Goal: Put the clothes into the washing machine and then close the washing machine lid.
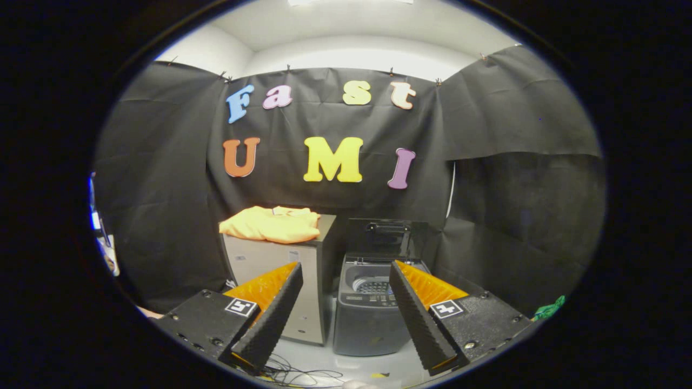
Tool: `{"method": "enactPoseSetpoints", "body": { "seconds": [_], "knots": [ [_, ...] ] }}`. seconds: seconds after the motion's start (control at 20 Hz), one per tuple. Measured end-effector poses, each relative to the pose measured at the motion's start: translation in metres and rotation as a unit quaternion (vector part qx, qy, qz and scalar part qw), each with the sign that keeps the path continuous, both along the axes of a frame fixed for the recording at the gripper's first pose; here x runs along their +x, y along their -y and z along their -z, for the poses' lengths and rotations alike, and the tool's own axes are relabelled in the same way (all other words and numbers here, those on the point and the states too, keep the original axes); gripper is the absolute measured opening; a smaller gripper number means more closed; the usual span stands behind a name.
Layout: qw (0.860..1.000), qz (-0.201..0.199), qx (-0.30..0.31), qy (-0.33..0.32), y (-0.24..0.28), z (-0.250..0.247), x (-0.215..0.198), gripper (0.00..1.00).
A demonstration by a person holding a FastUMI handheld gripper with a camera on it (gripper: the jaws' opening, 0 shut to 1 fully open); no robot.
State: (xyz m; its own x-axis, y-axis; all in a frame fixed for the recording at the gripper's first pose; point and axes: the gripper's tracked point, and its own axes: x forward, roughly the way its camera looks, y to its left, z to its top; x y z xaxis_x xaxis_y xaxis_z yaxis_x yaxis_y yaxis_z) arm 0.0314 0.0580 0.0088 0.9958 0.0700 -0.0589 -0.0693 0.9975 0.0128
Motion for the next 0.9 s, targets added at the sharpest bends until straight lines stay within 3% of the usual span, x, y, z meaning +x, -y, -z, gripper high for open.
{"method": "enactPoseSetpoints", "body": {
  "seconds": [0.4, 0.9],
  "knots": [
    [0.999, -0.019, 0.018, 0.032, -0.054, -0.077, 0.068, 1.0],
    [0.996, -0.083, 0.027, 0.017, -0.168, -0.157, 0.218, 1.0]
  ]
}}
